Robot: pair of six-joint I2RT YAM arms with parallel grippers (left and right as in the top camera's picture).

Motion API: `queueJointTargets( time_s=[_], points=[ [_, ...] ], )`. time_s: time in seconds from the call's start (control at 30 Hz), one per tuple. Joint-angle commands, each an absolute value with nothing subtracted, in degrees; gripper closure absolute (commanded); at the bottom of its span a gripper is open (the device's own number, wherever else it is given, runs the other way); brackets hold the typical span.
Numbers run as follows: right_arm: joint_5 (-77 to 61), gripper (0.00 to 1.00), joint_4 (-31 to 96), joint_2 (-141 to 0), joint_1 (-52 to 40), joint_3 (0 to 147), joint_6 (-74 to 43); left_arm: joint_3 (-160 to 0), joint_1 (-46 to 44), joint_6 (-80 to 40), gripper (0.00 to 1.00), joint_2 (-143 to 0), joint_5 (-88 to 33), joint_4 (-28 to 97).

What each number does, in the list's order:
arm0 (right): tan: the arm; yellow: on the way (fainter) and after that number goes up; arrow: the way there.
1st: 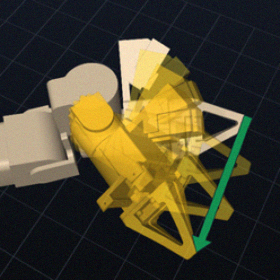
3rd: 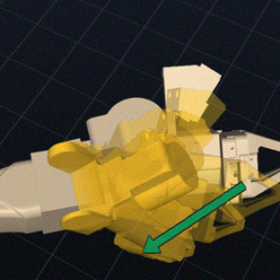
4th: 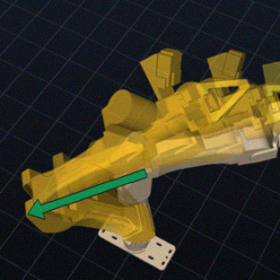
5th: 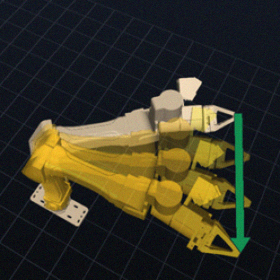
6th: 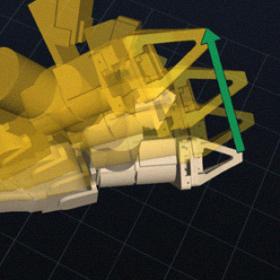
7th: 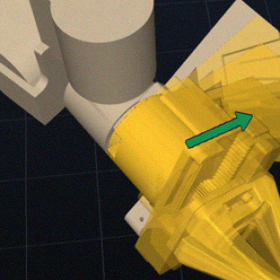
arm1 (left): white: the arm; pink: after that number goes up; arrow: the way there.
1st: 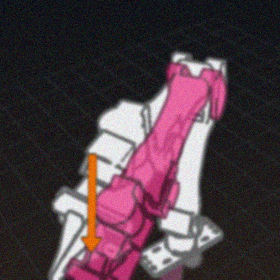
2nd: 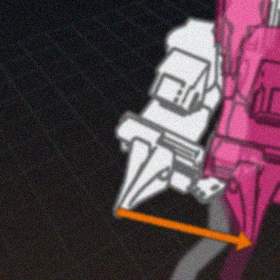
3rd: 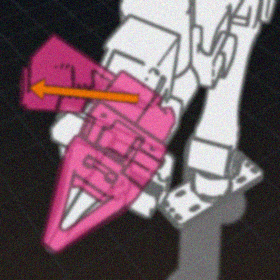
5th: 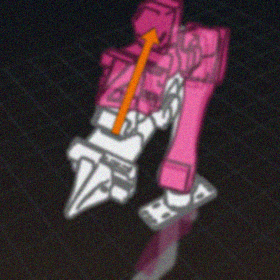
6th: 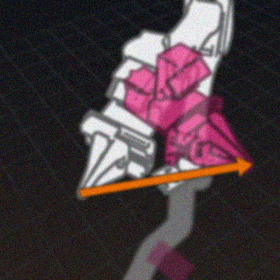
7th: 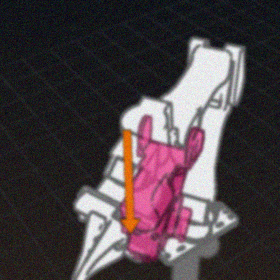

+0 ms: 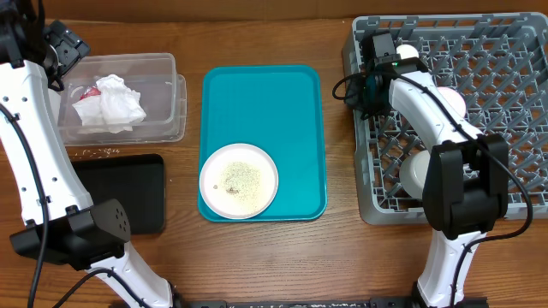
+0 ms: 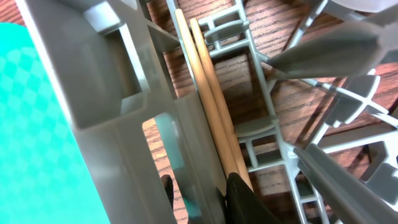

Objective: Sort waste into correct bins and load items into the dishwasher

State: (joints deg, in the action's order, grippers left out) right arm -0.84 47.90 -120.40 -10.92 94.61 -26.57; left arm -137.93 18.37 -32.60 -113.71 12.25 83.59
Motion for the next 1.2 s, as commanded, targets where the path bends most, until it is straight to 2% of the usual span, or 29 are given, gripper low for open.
queueJointTargets(
  time_s=[0.0,0.07,0.5,0.7,0.87,1.0,1.17],
  points=[
    [-14.3,0.74,48.4,-119.5,-10.2,96.6,-41.5,-137.8,18.0,-31.9,0.00,-114.1,12.4,83.6],
    [-15.5,0.71,48.6,-119.5,-10.3,96.6,-40.4,-137.8,18.0,-31.9,0.00,-114.1,12.4,83.6],
    [-15.1,0.33,52.5,-114.6,-10.3,98.2,-37.4,-137.8,18.0,-31.9,0.00,-114.1,12.4,83.6],
    [-11.6,0.32,58.5,-111.0,-10.2,103.7,-32.6,-137.8,18.0,-31.9,0.00,-114.1,12.4,83.6],
    [-11.7,0.31,64.3,-108.4,-10.5,109.6,-22.5,-137.8,18.0,-31.9,0.00,-114.1,12.4,83.6],
    [-15.7,0.18,67.3,-106.9,-12.2,111.2,-16.3,-137.8,18.0,-31.9,0.00,-114.1,12.4,83.6],
    [-19.8,0.18,70.5,-106.9,-17.1,110.7,-14.4,-137.8,18.0,-31.9,0.00,-114.1,12.4,83.6]
  ],
)
